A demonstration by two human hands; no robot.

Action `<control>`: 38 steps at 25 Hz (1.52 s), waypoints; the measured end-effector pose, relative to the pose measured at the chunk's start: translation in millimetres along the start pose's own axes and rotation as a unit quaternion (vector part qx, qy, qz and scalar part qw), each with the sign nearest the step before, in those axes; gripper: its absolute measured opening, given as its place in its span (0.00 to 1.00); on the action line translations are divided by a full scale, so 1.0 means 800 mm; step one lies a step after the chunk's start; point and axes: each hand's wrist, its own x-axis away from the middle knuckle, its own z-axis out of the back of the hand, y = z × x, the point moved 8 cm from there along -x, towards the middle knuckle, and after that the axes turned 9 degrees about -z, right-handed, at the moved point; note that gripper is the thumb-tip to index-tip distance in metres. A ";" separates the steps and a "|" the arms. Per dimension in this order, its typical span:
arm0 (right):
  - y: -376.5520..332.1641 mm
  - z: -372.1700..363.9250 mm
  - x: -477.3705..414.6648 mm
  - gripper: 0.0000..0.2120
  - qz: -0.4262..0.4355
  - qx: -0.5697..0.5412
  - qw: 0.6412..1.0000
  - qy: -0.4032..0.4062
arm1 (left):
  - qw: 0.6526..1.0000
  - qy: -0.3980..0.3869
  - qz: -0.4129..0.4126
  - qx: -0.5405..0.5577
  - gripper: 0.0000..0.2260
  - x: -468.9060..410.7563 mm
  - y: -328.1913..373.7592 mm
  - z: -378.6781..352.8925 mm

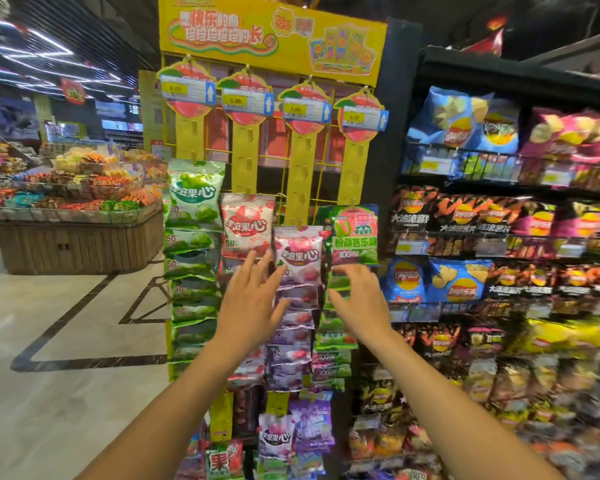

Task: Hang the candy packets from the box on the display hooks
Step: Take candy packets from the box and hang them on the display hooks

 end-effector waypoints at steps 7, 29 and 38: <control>0.155 0.106 0.058 0.26 -0.033 0.115 0.992 0.026 | 0.995 -0.063 -0.065 0.029 0.30 -0.010 0.175 -0.063; 0.647 0.351 0.246 0.24 -0.346 0.194 0.917 0.035 | 0.896 -0.232 -0.267 0.268 0.29 -0.053 0.735 -0.308; 0.850 0.315 0.260 0.25 -0.461 0.166 0.871 -0.045 | 0.830 -0.352 -0.321 0.290 0.29 -0.085 0.868 -0.487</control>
